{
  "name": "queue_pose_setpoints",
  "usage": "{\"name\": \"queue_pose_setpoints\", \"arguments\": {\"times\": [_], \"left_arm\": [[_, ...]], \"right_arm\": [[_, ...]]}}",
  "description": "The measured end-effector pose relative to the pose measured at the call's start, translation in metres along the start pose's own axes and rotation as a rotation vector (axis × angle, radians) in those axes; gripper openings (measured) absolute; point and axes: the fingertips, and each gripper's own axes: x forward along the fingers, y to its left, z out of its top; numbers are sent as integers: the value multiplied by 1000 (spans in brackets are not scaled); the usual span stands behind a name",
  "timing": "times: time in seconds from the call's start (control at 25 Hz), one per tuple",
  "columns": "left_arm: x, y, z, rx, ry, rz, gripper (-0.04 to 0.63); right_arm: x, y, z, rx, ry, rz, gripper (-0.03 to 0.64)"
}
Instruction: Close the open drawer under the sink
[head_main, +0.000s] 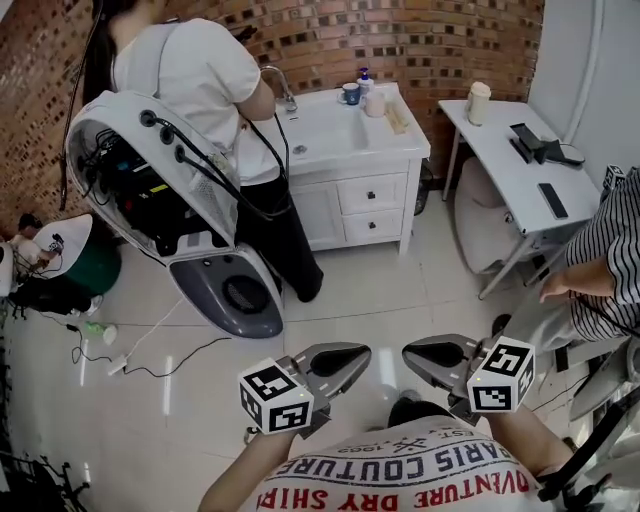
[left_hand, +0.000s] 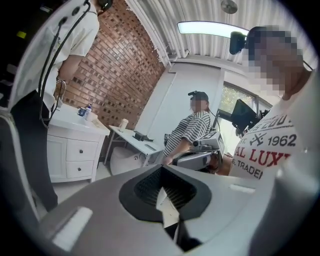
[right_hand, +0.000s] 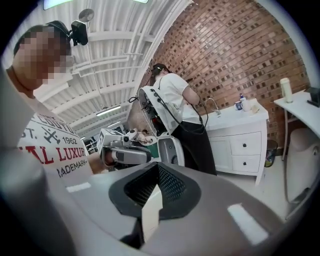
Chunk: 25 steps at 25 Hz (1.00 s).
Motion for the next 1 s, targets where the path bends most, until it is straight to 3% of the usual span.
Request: {"name": "queue_pose_setpoints", "arguments": {"times": [1.0], "left_arm": [[23,-52,-22,-16,21,0,-18]], "right_arm": [[-46,23,-23,51,0,19,8]]}}
